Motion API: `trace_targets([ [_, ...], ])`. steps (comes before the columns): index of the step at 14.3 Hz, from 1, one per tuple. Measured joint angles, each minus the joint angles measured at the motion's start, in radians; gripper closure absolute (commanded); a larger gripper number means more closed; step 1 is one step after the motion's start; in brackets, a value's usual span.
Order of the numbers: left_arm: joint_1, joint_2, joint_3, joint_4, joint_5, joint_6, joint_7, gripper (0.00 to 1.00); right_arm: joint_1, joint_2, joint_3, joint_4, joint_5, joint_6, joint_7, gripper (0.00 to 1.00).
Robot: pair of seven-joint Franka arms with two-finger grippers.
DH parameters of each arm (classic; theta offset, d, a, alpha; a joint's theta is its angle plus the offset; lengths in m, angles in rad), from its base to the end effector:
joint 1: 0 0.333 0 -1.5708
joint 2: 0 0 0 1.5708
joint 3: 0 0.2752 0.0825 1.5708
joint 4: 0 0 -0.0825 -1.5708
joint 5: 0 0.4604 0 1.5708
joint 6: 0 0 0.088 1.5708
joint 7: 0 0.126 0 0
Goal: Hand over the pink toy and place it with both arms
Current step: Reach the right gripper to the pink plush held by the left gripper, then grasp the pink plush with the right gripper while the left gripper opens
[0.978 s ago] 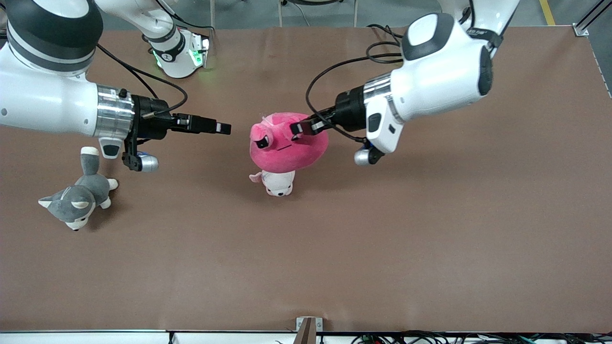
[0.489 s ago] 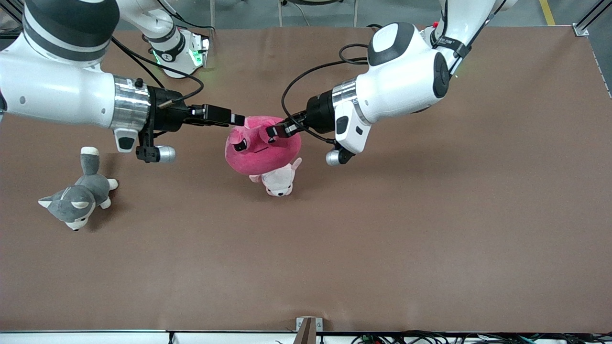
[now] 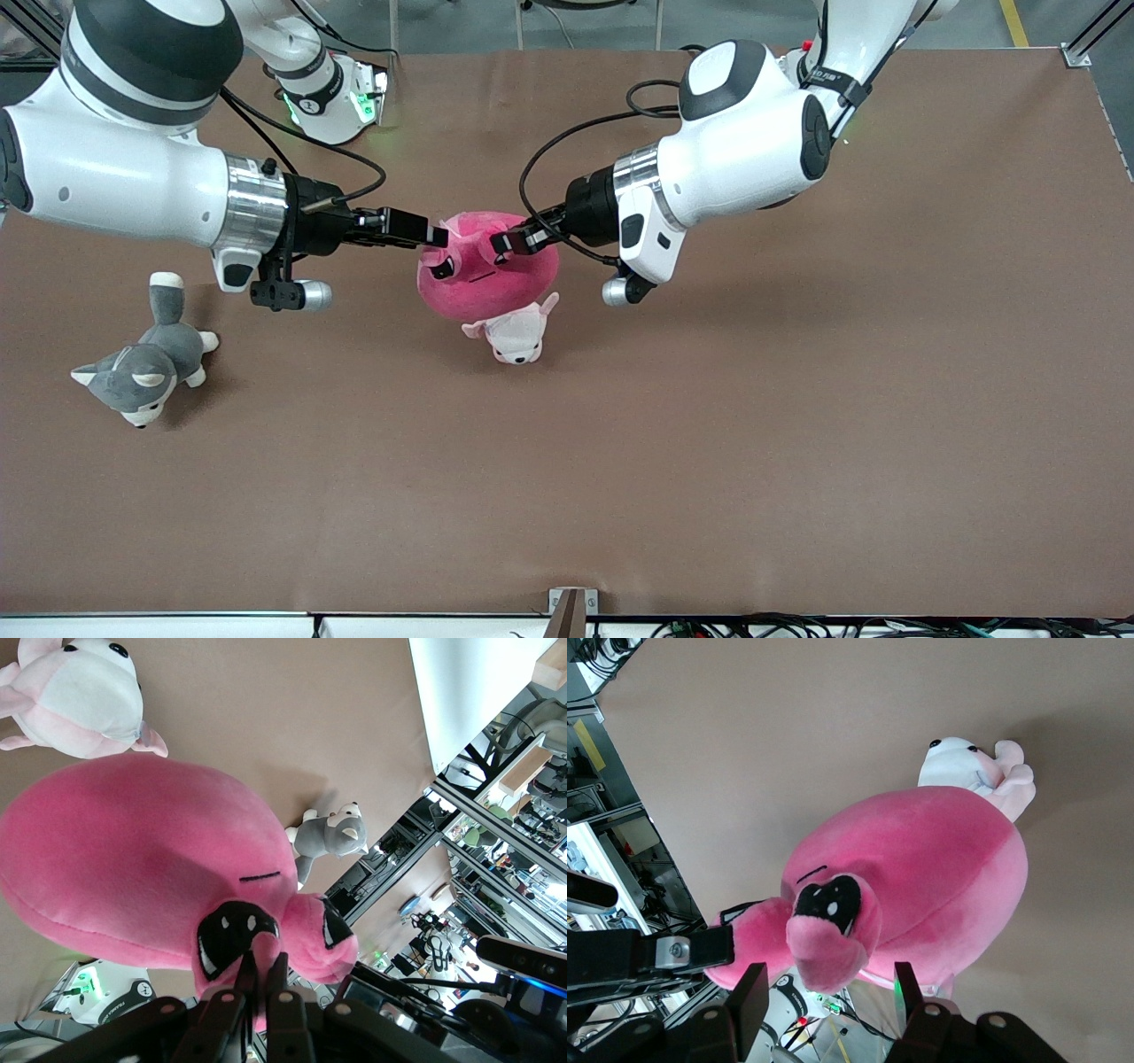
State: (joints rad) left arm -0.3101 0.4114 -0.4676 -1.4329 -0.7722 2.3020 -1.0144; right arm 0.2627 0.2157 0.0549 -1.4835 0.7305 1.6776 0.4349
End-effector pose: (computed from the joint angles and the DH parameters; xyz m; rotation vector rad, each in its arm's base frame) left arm 0.5777 -0.5293 0.4763 2.0736 0.7733 -0.4587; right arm 0.6377 0.2879 0.5096 -2.4250 0.2534 0.3702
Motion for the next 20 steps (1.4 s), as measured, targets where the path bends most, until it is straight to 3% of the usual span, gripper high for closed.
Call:
trace_targets([
  [14,-0.006,0.004,0.000,0.000,0.000,0.000,0.000,0.99,0.035,0.003,0.000,0.001,-0.091,0.055,-0.011,0.40],
  [17,-0.013,0.005,0.000,0.000,0.000,0.000,0.000,0.99,0.037,0.003,0.000,0.001,-0.093,0.058,-0.036,0.56],
  [20,-0.017,0.008,0.000,0.000,0.000,0.000,0.000,0.95,0.038,0.003,0.000,0.001,-0.094,0.058,-0.056,0.82],
])
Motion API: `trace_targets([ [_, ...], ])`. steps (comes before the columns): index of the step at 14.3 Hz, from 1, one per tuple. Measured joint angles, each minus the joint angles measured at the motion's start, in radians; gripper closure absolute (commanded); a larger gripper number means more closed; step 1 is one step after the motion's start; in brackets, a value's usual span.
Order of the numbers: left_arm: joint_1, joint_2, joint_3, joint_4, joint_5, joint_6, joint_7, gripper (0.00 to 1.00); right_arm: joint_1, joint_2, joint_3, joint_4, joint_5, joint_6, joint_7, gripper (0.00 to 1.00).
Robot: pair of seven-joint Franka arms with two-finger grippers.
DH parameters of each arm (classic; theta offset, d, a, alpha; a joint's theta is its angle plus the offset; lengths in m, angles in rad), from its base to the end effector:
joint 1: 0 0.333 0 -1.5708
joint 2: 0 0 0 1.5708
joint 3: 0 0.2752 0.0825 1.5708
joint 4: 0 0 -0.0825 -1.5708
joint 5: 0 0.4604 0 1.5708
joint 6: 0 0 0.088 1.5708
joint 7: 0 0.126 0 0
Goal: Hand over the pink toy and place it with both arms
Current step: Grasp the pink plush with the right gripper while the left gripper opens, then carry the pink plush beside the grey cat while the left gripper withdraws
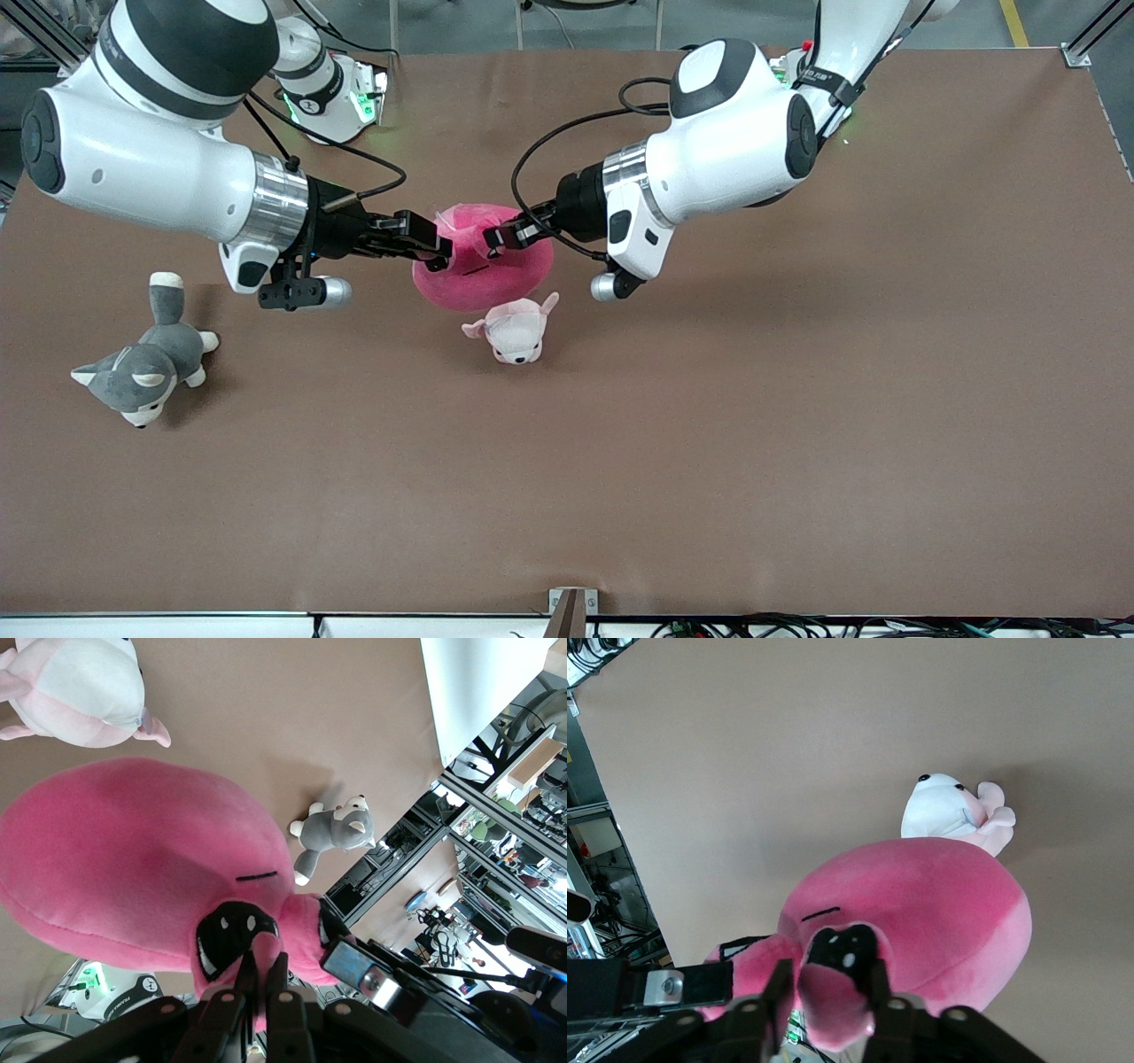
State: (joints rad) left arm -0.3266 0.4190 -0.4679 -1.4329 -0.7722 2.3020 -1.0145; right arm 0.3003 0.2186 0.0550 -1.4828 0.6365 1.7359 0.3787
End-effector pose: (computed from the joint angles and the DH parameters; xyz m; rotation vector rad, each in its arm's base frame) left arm 0.5697 -0.5393 0.4709 2.0829 0.7617 -0.4751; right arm 0.6370 0.3028 0.5050 -2.5141 0.1536 0.2594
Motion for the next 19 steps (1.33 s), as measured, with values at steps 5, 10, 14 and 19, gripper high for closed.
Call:
trace_targets([
  [5,0.000,0.002,0.000,0.000,0.000,0.000,0.000,0.77,0.002,0.000,0.000,0.000,-0.004,0.000,-0.040,0.98],
  [10,0.000,0.010,0.000,0.000,0.000,0.000,-0.001,0.74,0.002,0.002,-0.003,0.000,-0.008,0.000,-0.074,0.99],
  [14,0.000,0.013,0.000,0.001,0.000,0.000,-0.001,0.04,-0.005,0.002,-0.016,0.000,-0.010,0.000,-0.075,0.99],
  [19,0.000,0.013,0.000,0.009,0.029,0.000,-0.001,0.00,-0.067,0.008,-0.026,-0.001,-0.015,-0.030,-0.081,0.99],
])
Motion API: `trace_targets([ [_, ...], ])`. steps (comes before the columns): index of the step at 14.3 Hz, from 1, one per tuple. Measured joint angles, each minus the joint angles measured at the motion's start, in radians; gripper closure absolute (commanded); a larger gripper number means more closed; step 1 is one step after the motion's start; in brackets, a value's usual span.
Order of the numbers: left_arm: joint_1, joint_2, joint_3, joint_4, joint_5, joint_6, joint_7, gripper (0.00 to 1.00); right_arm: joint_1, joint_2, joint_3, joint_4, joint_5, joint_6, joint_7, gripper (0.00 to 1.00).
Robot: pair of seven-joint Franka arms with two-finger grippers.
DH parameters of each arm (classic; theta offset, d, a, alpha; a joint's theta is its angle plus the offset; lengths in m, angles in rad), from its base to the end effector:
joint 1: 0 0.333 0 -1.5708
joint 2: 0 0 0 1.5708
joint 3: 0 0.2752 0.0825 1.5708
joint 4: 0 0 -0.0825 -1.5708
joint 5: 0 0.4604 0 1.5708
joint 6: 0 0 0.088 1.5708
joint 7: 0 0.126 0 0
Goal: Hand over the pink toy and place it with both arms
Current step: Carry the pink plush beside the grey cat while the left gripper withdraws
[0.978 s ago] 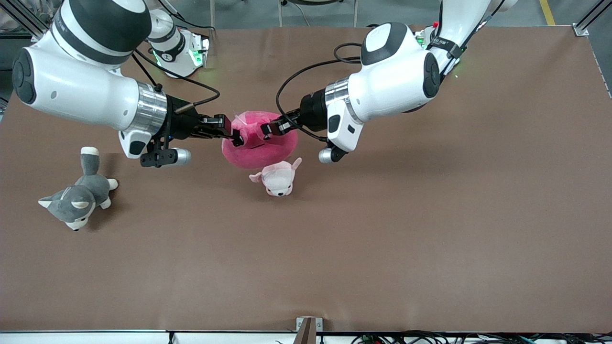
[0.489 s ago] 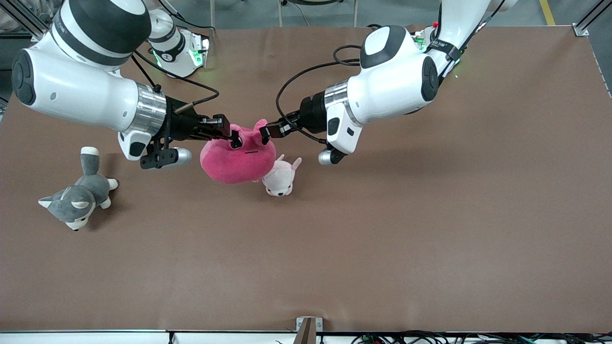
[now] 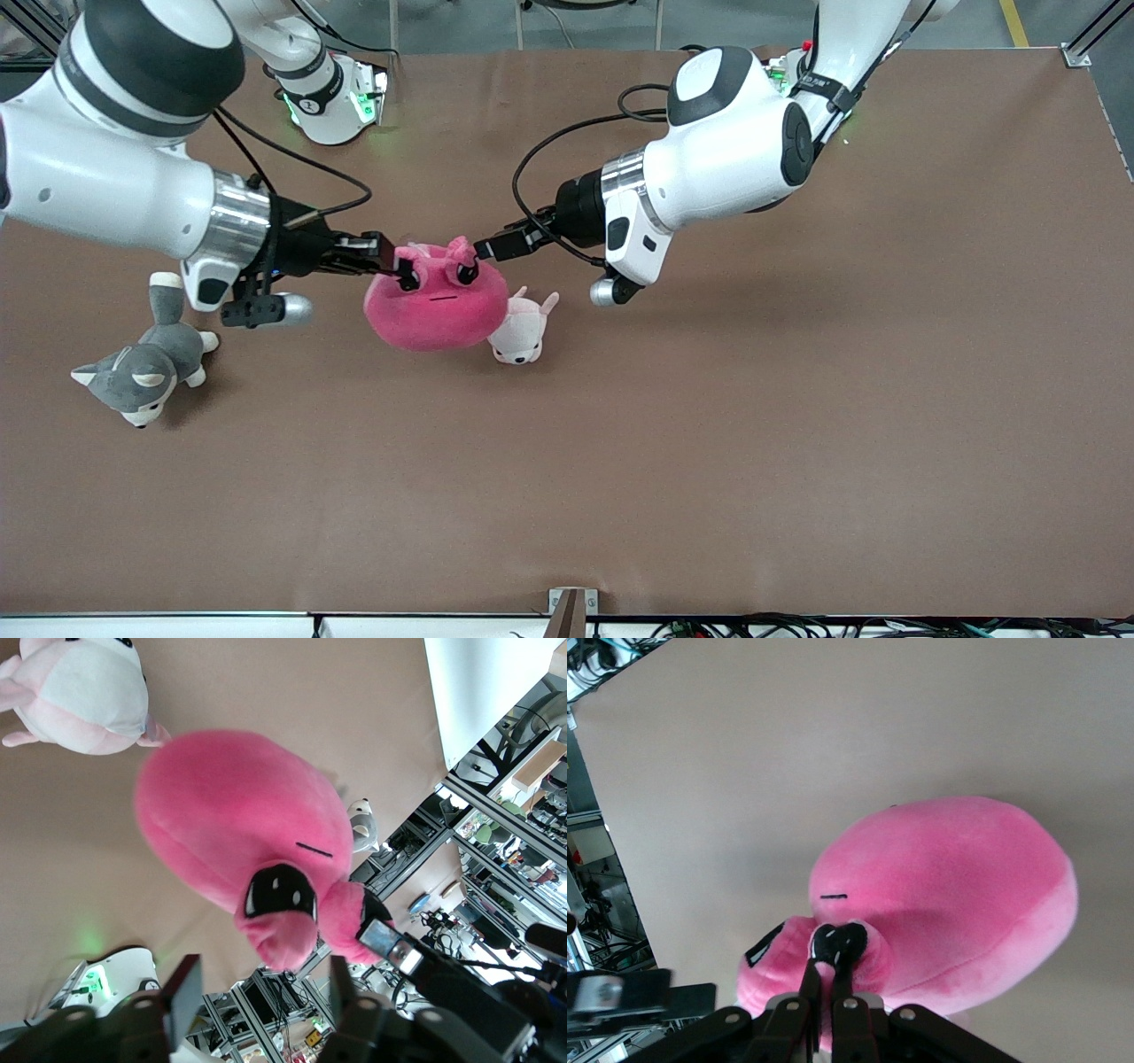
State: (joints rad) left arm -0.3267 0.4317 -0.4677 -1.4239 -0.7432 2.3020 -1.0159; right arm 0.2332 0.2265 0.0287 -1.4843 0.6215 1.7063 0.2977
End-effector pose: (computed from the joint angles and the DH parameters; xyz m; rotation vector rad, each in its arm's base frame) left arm 0.5730 -0.5391 0.4664 2.1026 0.7562 -0.4576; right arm 0.6595 0.2433 0.4951 -2.5305 0.1580 0.2304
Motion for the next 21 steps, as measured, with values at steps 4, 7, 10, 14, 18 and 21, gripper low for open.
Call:
trace_targets([
  [4,0.013,0.000,0.003,0.002,0.120,-0.018,-0.011,0.00,-0.151,0.048,-0.006,-0.002,-0.002,-0.115,-0.160,0.99],
  [7,0.061,-0.003,0.005,0.007,0.277,-0.098,-0.021,0.00,-0.257,0.119,-0.008,-0.004,-0.003,-0.153,-0.307,0.99],
  [10,0.126,-0.017,0.005,0.012,0.444,-0.208,-0.021,0.00,-0.320,0.183,-0.008,-0.007,-0.003,-0.156,-0.439,0.99],
  [14,0.194,-0.033,0.005,0.012,0.681,-0.326,0.022,0.00,-0.374,0.254,-0.007,-0.007,-0.001,-0.172,-0.549,0.99],
  [18,0.291,-0.048,0.008,0.013,0.729,-0.437,0.185,0.00,-0.383,0.288,-0.006,-0.007,0.000,-0.175,-0.583,0.99],
  [21,0.350,-0.071,0.007,0.016,0.831,-0.524,0.283,0.00,-0.392,0.305,-0.006,-0.008,0.000,-0.183,-0.583,0.98],
])
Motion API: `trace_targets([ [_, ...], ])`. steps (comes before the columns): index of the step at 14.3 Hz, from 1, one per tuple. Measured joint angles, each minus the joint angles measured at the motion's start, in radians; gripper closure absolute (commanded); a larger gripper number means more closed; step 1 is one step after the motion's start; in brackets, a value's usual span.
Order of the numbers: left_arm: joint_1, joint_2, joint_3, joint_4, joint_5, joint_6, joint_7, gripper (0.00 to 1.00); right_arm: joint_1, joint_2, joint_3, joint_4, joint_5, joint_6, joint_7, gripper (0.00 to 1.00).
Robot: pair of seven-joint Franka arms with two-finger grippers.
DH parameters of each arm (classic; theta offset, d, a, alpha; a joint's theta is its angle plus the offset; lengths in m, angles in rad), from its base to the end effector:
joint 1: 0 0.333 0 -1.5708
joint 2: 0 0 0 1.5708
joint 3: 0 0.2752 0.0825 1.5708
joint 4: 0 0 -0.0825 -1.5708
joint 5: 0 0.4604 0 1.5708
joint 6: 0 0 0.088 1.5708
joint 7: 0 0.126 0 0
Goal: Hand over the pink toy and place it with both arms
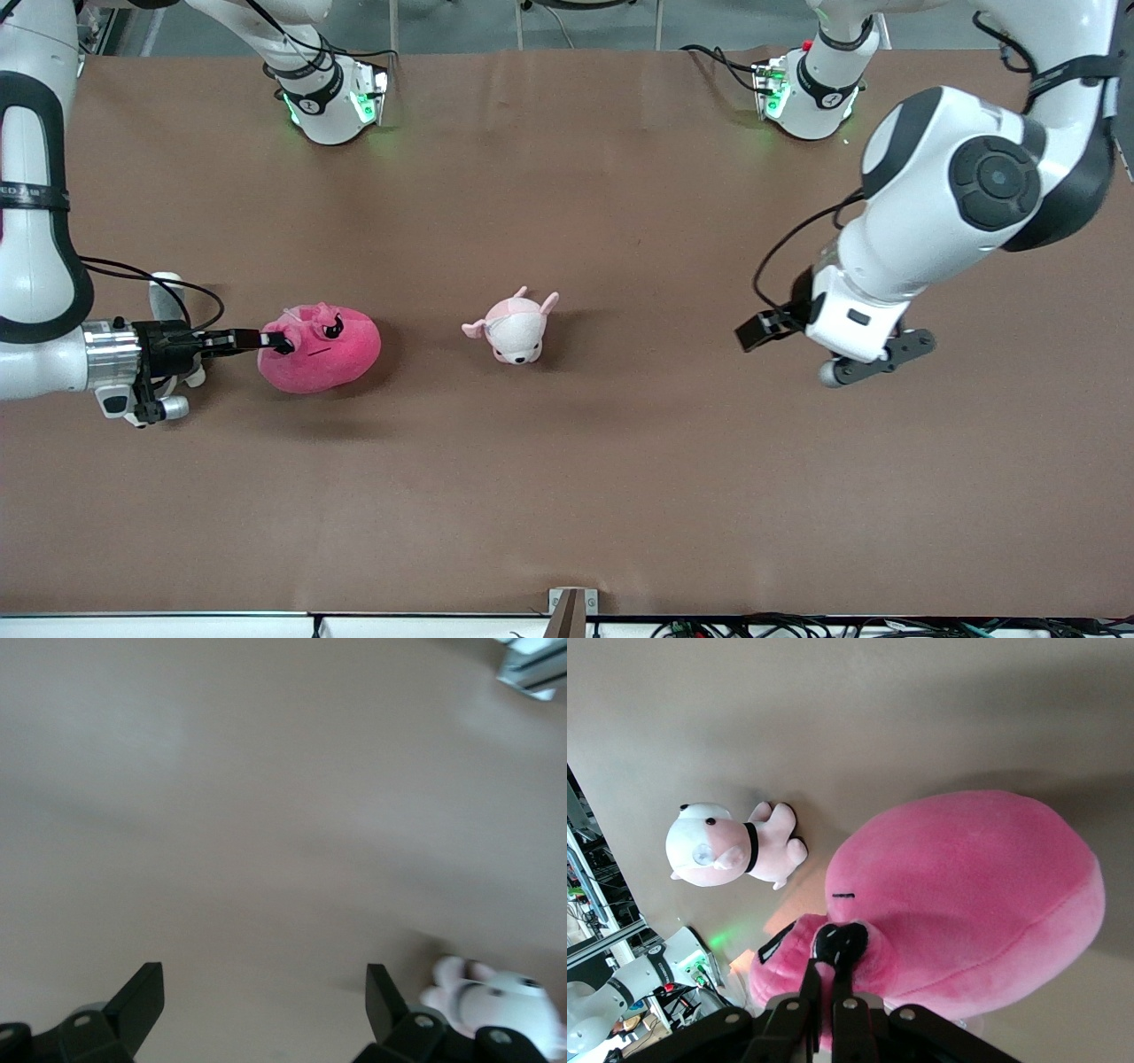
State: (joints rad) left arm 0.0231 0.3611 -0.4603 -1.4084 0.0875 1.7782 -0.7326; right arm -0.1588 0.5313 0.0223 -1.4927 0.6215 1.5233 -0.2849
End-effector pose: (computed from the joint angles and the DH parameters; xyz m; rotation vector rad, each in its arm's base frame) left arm 0.6779 -0.2654 0.4490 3.0209 0.4700 -0.0018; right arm 0.6919 -0.0200 0.2711 -2.3927 -0.0175 0.4323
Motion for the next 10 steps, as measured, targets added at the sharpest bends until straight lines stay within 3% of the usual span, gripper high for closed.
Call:
trace_targets([
  [7,0.118,-0.144,0.012,0.010,0.058,-0.142,0.284,0.00,-0.017,0.041,0.000,-0.008,0.001,0.000,0.000,0.95],
  [8,0.115,-0.169,0.044,0.010,0.058,-0.170,0.331,0.00,-0.020,0.044,0.000,-0.008,0.001,0.001,0.000,0.79],
  [9,0.099,-0.192,0.089,0.010,0.055,-0.196,0.380,0.00,-0.023,0.048,0.000,-0.009,0.001,0.001,0.000,0.49],
  [10,0.075,-0.214,0.141,0.010,0.049,-0.216,0.435,0.00,-0.026,0.051,0.000,-0.009,0.001,0.001,0.000,0.12],
])
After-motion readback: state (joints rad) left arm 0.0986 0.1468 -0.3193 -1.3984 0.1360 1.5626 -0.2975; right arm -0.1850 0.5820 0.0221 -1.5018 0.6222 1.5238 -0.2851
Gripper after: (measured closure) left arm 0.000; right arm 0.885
